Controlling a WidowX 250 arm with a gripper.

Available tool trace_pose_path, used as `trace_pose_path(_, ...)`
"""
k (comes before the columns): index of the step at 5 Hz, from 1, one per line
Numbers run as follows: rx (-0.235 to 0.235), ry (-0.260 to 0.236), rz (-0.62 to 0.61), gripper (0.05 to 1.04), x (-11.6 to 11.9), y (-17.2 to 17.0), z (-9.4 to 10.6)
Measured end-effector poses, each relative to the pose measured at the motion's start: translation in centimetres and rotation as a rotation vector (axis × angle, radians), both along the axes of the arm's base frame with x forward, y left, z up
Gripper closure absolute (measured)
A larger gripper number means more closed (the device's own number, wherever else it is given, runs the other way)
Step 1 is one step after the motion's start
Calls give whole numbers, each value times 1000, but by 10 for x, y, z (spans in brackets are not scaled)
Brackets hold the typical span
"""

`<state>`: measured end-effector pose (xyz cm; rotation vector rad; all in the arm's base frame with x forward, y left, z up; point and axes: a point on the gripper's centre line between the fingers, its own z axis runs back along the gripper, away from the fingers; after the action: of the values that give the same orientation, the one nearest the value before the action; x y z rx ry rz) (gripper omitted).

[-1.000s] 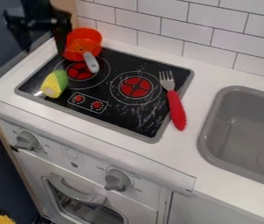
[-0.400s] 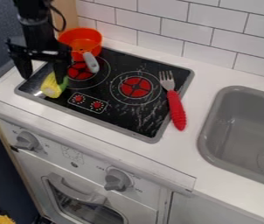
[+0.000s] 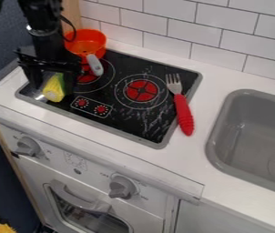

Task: Move the green and yellow corn to the lower right corner of the stove

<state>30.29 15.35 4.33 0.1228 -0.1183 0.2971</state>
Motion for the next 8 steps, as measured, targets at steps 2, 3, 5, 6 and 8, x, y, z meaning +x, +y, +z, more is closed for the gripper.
trace_pose_path(2,10,46,18,132,1,2,-19)
trace_pose_path(3,14,21,49,297,5,4,-19)
trace_pose_path(5,0,17,88,298,2,7,-17)
trace_pose_path(6,6,-30,123,298,0,5,15)
trace_pose_path(8,-47,-99,73,298,-7,-50,66)
